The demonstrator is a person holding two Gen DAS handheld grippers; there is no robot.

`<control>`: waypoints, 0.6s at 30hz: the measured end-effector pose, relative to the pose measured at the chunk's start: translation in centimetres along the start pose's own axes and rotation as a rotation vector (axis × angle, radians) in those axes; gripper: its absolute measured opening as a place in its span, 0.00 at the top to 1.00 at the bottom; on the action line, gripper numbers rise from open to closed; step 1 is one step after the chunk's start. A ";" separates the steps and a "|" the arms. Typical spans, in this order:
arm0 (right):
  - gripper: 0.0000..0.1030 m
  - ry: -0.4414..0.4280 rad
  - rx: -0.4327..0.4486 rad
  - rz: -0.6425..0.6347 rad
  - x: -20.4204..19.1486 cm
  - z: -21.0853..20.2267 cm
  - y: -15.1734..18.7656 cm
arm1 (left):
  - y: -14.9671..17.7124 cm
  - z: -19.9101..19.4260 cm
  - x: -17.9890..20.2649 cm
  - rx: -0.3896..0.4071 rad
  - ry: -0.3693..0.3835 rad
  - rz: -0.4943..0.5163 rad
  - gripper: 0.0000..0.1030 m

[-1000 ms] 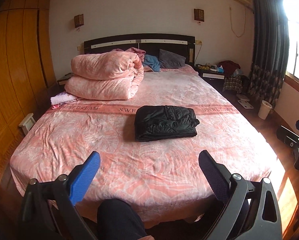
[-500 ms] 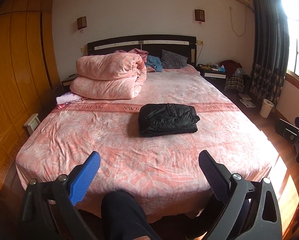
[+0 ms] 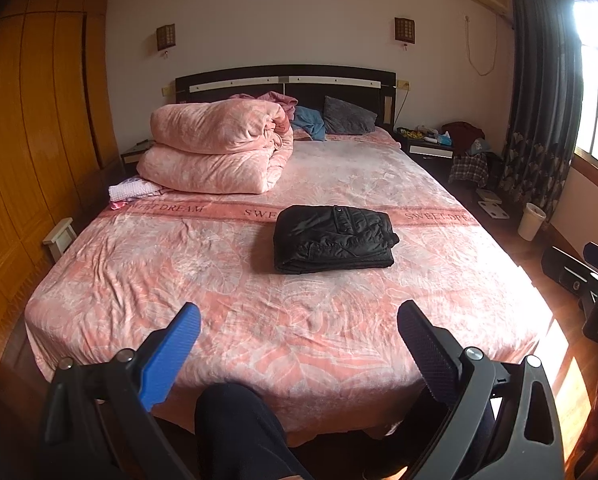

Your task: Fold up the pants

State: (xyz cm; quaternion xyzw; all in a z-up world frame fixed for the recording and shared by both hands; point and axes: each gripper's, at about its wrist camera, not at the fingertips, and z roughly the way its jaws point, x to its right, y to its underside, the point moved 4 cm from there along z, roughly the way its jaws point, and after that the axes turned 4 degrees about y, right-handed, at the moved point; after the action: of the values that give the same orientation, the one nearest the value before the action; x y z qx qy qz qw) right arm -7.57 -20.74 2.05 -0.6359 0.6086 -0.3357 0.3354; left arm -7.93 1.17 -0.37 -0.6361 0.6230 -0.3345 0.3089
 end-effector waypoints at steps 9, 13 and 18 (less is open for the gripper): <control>0.03 -0.012 0.002 0.004 -0.1 0.3 -0.2 | -0.2 0.0 0.0 0.002 -0.004 -0.002 0.04; 0.03 -0.018 0.010 0.009 -0.2 0.3 -0.5 | -0.4 0.0 -0.1 0.006 -0.005 -0.006 0.04; 0.03 -0.023 0.012 0.006 -0.2 0.6 -0.9 | -0.5 0.0 -0.2 0.003 0.000 -0.017 0.04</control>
State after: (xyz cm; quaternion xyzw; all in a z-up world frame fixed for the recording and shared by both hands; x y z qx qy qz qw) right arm -6.60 -20.53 2.48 -0.6361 0.6045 -0.3309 0.3471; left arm -7.58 1.43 0.03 -0.6409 0.6170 -0.3380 0.3071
